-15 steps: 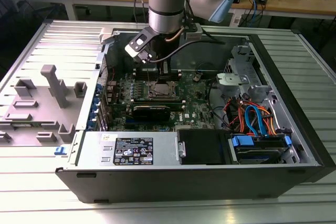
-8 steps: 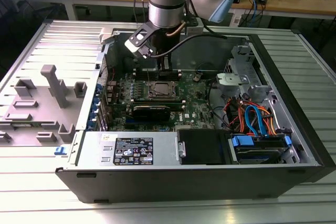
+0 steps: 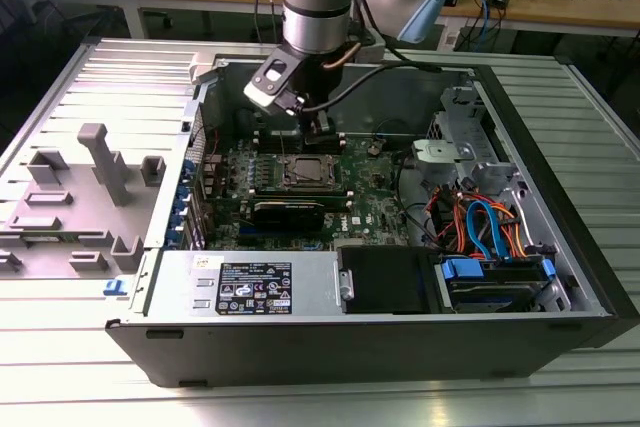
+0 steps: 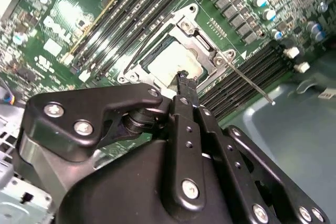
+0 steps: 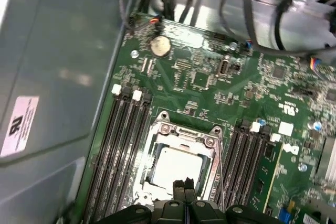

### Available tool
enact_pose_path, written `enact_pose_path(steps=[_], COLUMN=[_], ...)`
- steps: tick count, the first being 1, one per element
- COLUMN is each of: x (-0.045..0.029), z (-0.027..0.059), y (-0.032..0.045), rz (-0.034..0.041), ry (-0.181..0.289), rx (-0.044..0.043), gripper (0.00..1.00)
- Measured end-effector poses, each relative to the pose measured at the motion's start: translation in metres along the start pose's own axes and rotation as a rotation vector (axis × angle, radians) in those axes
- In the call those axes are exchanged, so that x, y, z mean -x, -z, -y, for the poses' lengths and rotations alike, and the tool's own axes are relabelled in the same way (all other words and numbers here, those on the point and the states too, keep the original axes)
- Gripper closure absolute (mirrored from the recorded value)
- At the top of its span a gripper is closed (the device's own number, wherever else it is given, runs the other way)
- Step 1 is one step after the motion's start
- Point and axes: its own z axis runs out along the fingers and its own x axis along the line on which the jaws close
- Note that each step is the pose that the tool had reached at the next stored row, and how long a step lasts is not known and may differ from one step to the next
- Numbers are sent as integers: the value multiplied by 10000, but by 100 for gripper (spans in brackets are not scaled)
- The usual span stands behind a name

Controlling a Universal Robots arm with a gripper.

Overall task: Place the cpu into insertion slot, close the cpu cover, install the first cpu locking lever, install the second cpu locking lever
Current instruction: 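Install the first cpu locking lever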

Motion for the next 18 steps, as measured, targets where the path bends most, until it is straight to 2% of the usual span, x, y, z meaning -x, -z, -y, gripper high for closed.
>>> enact_pose_path(steps=[4,5,6,18], x=[1,0,0,0], z=[1,0,0,1], y=[100,102,102,103], rz=[1,0,1,6], ry=[45,211,565,3355], rx=[0,2,3,13], gripper=[89,89,89,89])
